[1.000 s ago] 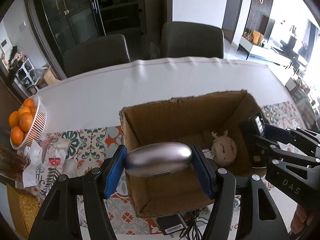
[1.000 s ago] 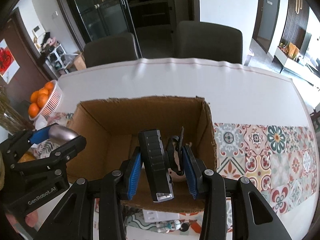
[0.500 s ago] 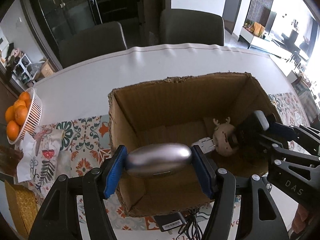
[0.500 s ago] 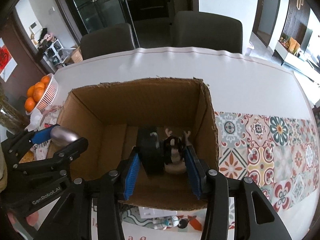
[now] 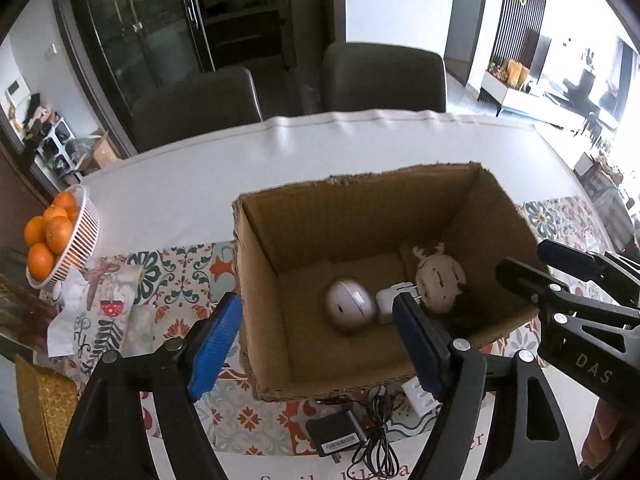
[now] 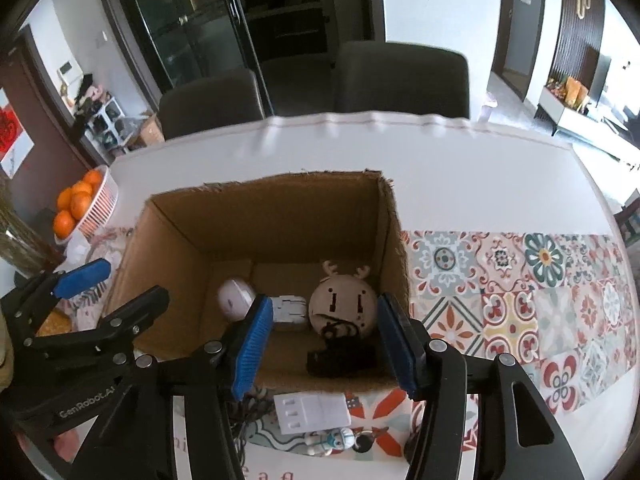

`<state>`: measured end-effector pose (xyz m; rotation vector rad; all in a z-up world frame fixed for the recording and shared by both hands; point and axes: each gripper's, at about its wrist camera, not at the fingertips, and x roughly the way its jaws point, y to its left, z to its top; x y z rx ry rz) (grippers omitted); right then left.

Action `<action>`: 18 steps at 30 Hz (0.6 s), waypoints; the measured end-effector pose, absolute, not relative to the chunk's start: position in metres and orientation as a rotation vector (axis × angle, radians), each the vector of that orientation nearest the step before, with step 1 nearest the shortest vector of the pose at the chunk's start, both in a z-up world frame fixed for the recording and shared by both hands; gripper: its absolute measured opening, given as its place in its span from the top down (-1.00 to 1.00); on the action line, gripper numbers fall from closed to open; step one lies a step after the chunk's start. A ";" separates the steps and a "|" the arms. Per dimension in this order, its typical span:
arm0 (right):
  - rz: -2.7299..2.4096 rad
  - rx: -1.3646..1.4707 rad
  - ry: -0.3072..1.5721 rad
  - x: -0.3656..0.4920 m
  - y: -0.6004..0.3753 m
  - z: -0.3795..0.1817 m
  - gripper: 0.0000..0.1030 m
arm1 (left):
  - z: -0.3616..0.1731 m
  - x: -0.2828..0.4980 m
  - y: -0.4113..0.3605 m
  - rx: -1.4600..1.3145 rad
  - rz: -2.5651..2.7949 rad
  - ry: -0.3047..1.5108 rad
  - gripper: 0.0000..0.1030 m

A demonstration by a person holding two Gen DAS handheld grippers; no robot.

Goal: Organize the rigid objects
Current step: 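Withdraw both tools from the box toward the remaining table items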

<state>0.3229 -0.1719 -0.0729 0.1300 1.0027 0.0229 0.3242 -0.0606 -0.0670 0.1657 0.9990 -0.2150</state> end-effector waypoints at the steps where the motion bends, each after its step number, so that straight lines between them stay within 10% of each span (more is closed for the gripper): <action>1: 0.021 0.131 0.990 0.319 -0.172 -0.070 -0.09 | -0.064 0.321 -0.060 0.165 -0.216 0.989 -0.54; 18: 0.013 0.129 0.877 0.266 -0.167 -0.050 -0.15 | -0.041 0.257 -0.046 0.175 -0.190 0.865 -0.59</action>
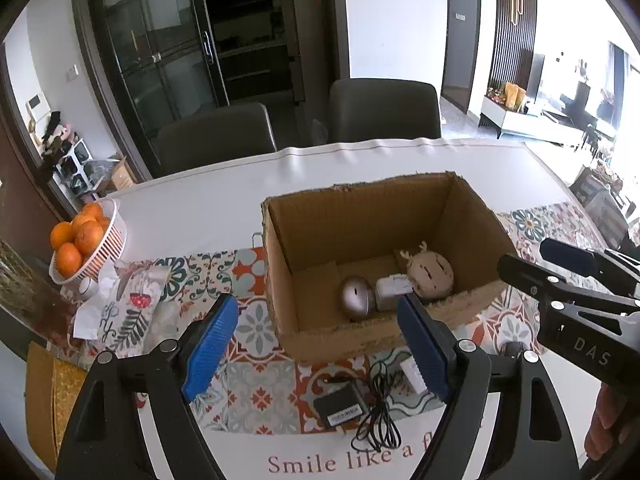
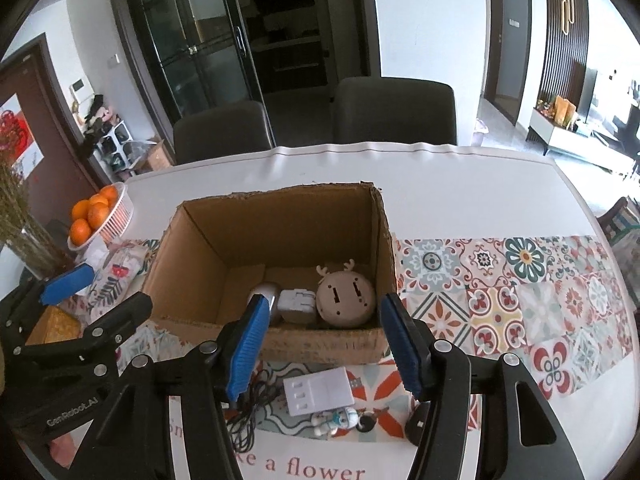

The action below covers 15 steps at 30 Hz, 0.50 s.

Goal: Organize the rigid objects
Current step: 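Withdraw both tools from the box toward the remaining table items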

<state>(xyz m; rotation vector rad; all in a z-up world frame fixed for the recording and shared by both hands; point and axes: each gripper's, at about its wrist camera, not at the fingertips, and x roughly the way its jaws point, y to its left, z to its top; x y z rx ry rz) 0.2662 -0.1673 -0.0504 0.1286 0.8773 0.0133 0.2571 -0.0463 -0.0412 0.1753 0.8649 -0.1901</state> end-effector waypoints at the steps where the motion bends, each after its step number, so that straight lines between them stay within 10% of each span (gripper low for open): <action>1: 0.013 0.126 0.875 0.263 -0.168 -0.051 -0.15 | -0.042 0.254 -0.046 0.174 -0.190 0.863 -0.59; 15: -0.012 0.142 0.889 0.224 -0.180 -0.072 -0.19 | -0.070 0.217 -0.057 0.148 -0.220 0.907 -0.59</action>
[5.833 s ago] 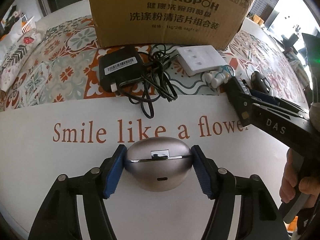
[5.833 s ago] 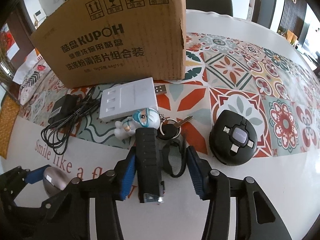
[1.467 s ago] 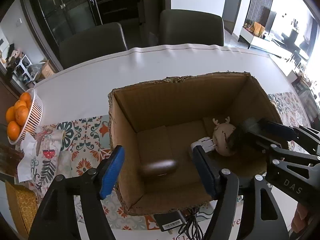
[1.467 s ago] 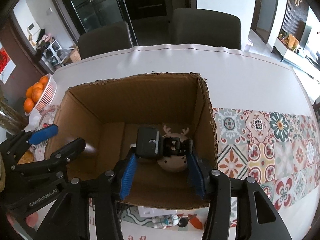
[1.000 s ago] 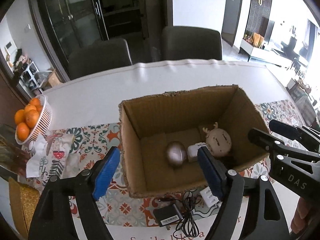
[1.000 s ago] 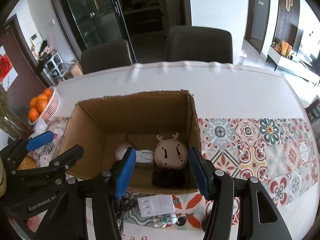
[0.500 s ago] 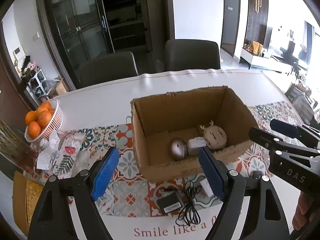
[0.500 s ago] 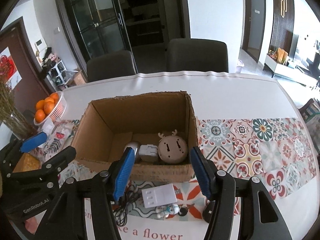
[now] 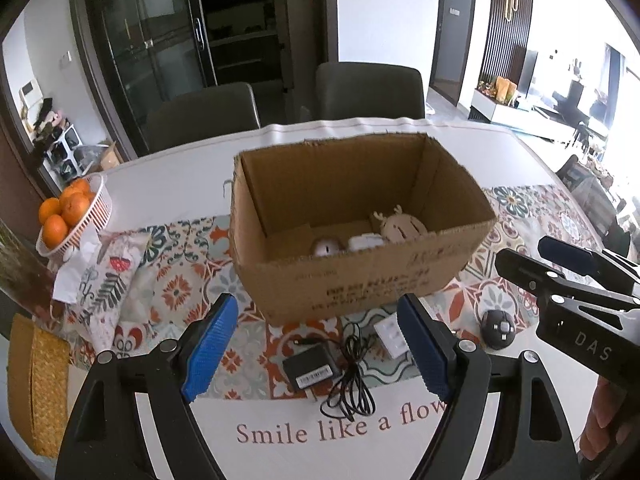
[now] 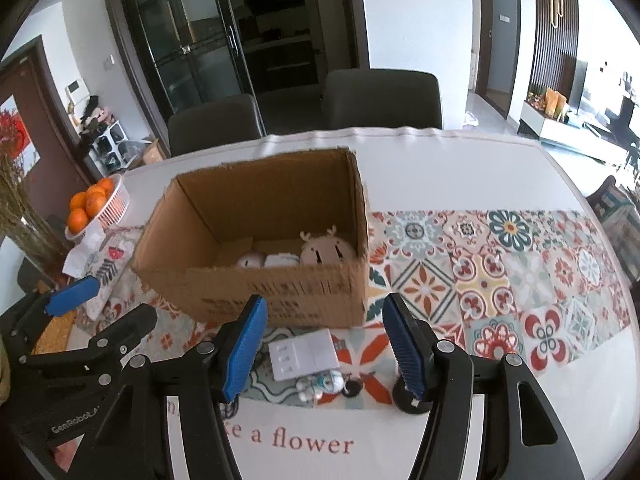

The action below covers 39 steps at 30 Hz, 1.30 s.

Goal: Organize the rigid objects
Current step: 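Withdraw both tools from the box toward the remaining table items, then move the left tool to the black power adapter while the right moves to the figurine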

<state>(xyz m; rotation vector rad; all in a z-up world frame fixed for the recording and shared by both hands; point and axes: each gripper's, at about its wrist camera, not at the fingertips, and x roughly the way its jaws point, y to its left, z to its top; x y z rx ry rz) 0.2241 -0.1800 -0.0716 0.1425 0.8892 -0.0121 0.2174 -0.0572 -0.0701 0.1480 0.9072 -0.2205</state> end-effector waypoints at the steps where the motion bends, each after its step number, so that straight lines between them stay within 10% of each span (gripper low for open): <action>1: -0.012 0.146 0.894 0.222 -0.180 -0.075 -0.19 | -0.073 0.216 -0.057 0.148 -0.217 0.912 -0.59; 39: 0.058 0.088 1.220 0.216 -0.162 -0.180 -0.35 | -0.181 0.208 -0.045 0.114 -0.236 1.200 -0.63</action>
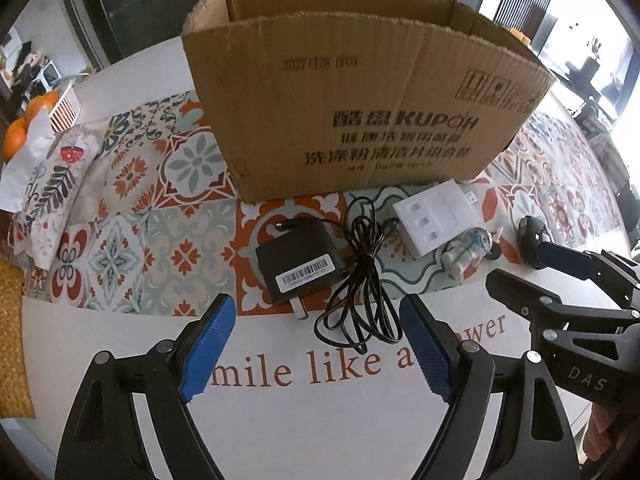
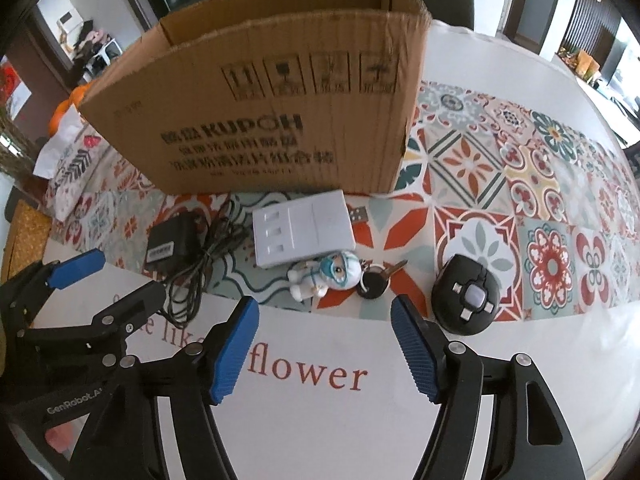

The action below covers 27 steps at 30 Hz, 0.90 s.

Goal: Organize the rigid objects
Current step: 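Move the left tool to the black power adapter while the right moves to the figurine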

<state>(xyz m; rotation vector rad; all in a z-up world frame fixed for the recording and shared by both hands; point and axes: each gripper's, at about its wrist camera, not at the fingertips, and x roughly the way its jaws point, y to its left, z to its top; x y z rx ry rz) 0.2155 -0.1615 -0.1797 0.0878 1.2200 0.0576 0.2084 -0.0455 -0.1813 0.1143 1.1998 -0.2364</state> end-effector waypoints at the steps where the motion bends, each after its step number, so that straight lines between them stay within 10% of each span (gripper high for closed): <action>1: 0.061 0.089 1.228 0.216 -0.161 -0.182 -0.35 | -0.183 0.209 -0.046 0.115 -0.238 1.203 -0.63; 27: 0.099 0.016 1.339 0.256 -0.153 -0.238 -0.36 | -0.230 0.261 -0.064 0.124 -0.233 1.317 -0.64</action>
